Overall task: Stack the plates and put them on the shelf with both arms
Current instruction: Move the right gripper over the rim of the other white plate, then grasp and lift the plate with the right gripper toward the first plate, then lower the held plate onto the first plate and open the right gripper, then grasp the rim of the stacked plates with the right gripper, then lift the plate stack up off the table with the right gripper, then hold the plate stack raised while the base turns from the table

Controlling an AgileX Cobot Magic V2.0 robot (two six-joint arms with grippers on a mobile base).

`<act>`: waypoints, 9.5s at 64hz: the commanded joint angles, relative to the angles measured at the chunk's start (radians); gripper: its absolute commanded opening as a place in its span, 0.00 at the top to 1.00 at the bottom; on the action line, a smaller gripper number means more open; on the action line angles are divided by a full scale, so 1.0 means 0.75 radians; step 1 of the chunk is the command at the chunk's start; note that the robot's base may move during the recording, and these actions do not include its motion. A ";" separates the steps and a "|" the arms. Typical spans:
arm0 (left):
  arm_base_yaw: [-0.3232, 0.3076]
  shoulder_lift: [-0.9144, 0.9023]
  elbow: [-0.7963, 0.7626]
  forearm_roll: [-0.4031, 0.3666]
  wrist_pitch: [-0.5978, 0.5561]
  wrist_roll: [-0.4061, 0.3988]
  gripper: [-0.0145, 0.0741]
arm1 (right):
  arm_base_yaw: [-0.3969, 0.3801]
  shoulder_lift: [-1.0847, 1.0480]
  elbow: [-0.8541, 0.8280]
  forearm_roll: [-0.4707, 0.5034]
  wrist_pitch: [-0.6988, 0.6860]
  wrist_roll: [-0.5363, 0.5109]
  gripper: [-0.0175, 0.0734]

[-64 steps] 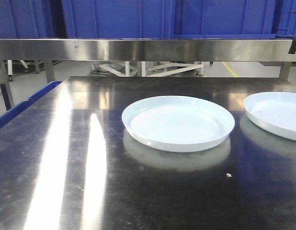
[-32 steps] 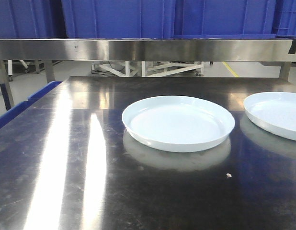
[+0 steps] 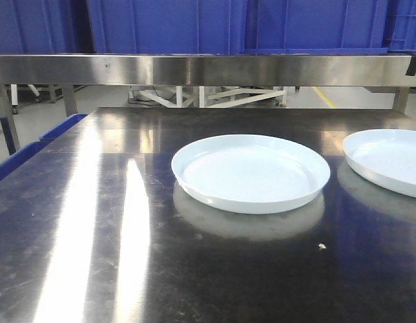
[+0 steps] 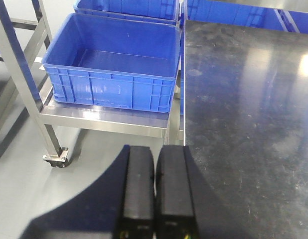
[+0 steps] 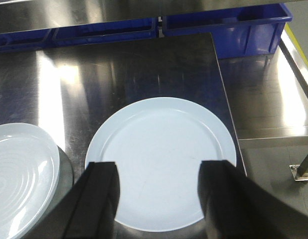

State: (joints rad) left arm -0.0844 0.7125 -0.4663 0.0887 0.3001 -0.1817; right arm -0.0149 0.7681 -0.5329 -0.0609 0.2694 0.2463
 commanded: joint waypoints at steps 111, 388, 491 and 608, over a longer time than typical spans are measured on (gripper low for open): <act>0.000 -0.005 -0.040 0.006 -0.111 -0.010 0.74 | -0.277 1.070 -0.568 -0.234 -0.056 -0.009 0.30; 0.000 -0.005 -0.040 0.006 -0.111 -0.010 0.74 | 0.498 1.259 -0.742 -0.159 0.133 -0.008 0.68; 0.000 -0.005 -0.040 0.006 -0.111 -0.010 0.74 | -0.090 -0.384 0.042 -0.204 0.002 -0.008 0.78; 0.000 -0.005 -0.040 0.006 -0.111 -0.010 0.74 | -0.089 -0.390 0.044 -0.204 0.005 -0.008 0.78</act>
State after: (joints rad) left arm -0.0844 0.7125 -0.4663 0.0918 0.2965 -0.1824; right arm -0.0787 0.4767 -0.4695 -0.2033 0.3738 0.2422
